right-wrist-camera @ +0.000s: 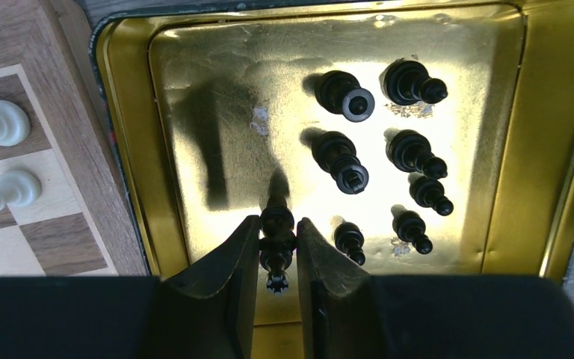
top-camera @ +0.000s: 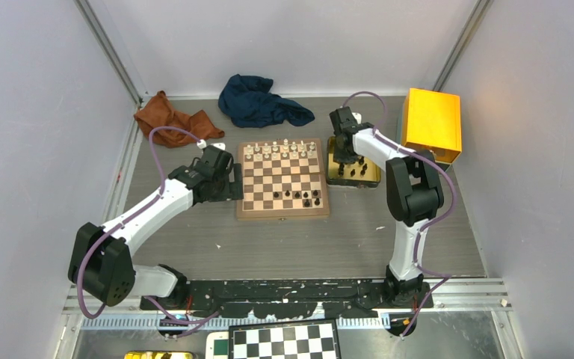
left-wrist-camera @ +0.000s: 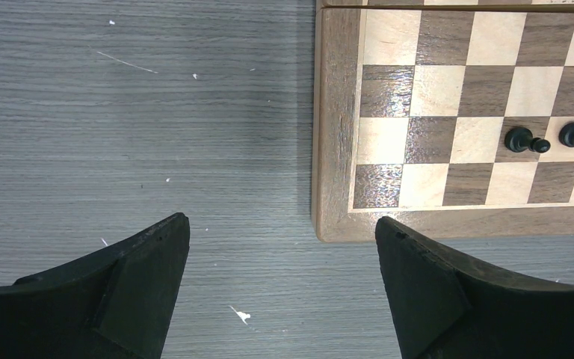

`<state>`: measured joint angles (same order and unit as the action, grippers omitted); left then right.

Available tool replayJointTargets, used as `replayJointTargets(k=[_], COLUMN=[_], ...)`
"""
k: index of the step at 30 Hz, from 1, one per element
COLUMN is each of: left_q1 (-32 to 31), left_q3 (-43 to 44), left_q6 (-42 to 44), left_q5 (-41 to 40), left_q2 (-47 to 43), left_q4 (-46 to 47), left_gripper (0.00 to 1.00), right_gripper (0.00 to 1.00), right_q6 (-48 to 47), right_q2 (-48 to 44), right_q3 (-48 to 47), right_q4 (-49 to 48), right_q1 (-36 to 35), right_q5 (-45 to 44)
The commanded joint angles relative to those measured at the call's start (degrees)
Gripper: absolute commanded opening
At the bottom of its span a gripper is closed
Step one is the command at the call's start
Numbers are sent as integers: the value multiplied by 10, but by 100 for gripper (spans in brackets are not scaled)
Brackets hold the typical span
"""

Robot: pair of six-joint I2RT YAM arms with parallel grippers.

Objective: Set up the chess pieces on the board
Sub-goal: Pick up the chess piece from the storage box.

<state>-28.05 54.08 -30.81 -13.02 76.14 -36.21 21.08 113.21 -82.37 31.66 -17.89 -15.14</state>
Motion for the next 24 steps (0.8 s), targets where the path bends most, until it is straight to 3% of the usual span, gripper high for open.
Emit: replayJointTargets(k=[1, 16, 24], left_q1=[3, 3, 3], left_q3=[4, 2, 2], left_q6=[5, 2, -1], left_q5=[-4, -9, -13], left_q2=[-22, -44, -53], left_q4=[20, 13, 7], left_gripper=[95, 94, 95], right_gripper=[1, 1, 1], right_q6=[-11, -23, -39], right_q2=[-51, -107, -142], right_q3=[-12, -15, -53], right_q4=[1, 16, 62], right_q1=[-1, -21, -118], right_q5=[-14, -21, -33])
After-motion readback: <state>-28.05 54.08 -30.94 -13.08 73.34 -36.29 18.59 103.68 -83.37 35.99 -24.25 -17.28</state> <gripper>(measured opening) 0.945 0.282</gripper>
